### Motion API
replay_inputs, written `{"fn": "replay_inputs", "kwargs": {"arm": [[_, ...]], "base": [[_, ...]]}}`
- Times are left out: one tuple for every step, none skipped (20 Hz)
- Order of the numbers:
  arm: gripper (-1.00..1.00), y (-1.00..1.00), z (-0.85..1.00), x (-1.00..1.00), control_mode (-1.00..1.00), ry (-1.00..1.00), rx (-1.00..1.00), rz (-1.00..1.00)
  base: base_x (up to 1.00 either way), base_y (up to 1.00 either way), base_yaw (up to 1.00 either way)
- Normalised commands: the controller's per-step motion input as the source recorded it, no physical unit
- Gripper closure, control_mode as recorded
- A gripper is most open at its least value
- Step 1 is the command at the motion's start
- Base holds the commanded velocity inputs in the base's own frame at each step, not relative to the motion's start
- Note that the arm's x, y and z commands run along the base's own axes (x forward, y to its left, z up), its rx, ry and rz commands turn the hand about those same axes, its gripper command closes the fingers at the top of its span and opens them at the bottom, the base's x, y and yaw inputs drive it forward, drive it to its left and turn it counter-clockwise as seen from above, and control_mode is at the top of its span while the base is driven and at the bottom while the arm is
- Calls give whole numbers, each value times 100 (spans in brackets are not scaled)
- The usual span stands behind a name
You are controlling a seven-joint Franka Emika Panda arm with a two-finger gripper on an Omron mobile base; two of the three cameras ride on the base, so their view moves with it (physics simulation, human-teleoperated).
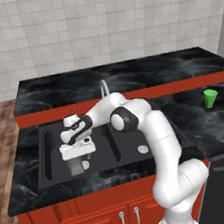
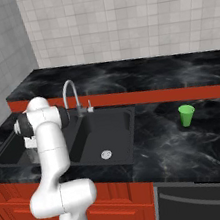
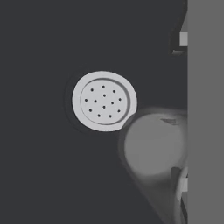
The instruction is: Move any existing items from the left basin to the right basin for drying. Then move the cup from the counter to the left basin of the sink for washing.
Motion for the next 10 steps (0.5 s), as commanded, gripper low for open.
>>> {"fn": "replay_inputs", "kwargs": {"arm": [[-100, 0, -7, 0, -100, 0, 0, 0], [-100, 0, -7, 0, -100, 0, 0, 0], [-100, 0, -8, 0, -100, 0, 0, 0], [-100, 0, -7, 0, -100, 0, 0, 0], [-100, 0, -7, 0, -100, 0, 0, 0], [-100, 0, -8, -5, -100, 0, 0, 0], [-100, 0, -12, -14, -100, 0, 0, 0], [-100, 0, -13, -13, -100, 0, 0, 0], [-100, 0, -16, -13, -100, 0, 0, 0], [-100, 0, -17, -13, -100, 0, 0, 0]], "base": [[0, 0, 0], [0, 0, 0], [0, 0, 0], [0, 0, 0], [0, 0, 0], [0, 0, 0], [0, 0, 0], [0, 0, 0], [0, 0, 0], [0, 0, 0]]}}
